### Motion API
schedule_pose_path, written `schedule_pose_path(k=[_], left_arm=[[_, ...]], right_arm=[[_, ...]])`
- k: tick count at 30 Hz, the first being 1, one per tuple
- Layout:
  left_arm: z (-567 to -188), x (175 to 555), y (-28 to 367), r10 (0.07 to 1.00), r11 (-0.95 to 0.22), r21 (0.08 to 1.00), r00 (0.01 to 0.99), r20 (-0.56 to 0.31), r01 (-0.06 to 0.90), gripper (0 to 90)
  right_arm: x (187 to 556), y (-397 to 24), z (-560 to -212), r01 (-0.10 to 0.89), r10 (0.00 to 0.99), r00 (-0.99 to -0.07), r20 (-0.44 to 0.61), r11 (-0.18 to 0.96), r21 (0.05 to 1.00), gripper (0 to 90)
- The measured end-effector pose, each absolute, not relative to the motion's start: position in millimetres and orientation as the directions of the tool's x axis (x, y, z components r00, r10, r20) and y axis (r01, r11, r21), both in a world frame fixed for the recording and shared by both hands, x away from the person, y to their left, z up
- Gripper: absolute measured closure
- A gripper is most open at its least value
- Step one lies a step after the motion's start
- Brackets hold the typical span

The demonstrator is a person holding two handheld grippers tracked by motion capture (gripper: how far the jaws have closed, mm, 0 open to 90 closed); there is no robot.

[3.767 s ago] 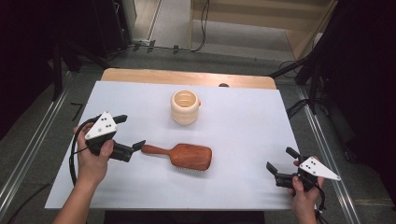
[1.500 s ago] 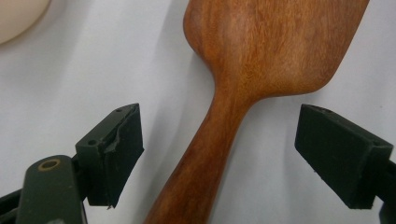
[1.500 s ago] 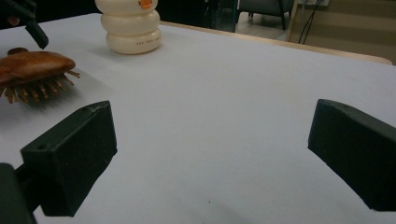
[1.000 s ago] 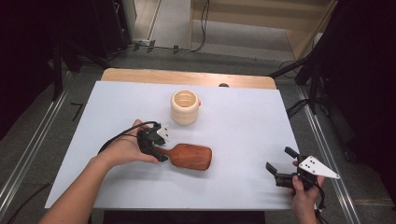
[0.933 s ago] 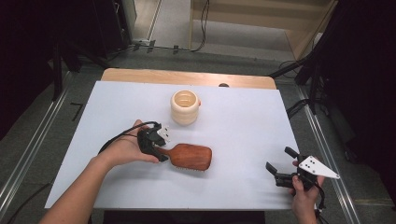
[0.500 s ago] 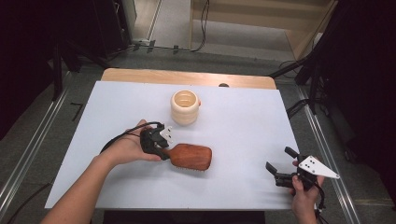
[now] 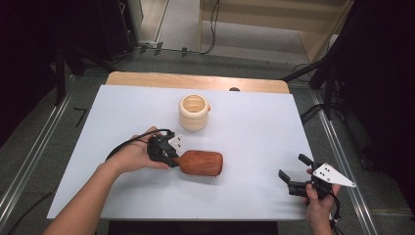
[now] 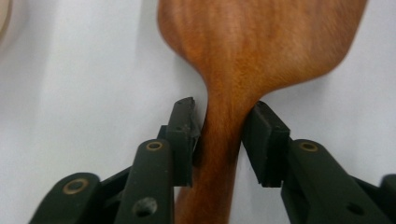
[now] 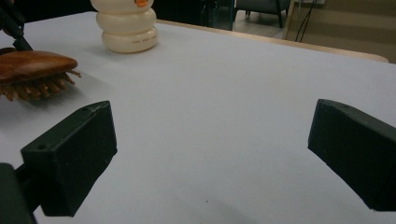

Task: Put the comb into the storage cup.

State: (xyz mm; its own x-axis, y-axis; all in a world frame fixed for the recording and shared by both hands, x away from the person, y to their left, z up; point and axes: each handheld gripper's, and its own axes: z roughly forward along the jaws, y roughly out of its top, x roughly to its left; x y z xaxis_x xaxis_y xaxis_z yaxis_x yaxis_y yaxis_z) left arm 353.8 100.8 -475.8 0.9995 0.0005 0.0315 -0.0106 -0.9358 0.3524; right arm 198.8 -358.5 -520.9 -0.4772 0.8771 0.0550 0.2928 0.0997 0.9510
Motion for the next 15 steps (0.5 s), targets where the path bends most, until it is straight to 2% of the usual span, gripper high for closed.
schedule_pose_path(k=[5, 9, 12, 15], left_arm=[[-475, 350, 101, -0.052, -0.934, 0.351, 0.997, 0.058, -0.070, 71.7], [-475, 349, 101, -0.061, -0.934, 0.348, 0.996, 0.068, -0.081, 72.1], [-472, 349, 104, -0.028, -0.922, 0.384, 0.998, 0.056, -0.048, 72.4], [-466, 346, 110, 0.056, -0.885, 0.465, 0.996, 0.069, 0.017, 72.5]], right_arm=[[199, -358, -521, 0.292, 0.878, -0.476, 0.053, 0.102, 0.951, 0.0], [199, -359, -521, 0.295, 0.878, -0.475, 0.054, 0.101, 0.950, 0.0], [199, -359, -521, 0.294, 0.878, -0.475, 0.055, 0.100, 0.950, 0.0], [199, -359, -521, 0.294, 0.877, -0.477, 0.057, 0.098, 0.951, 0.0]])
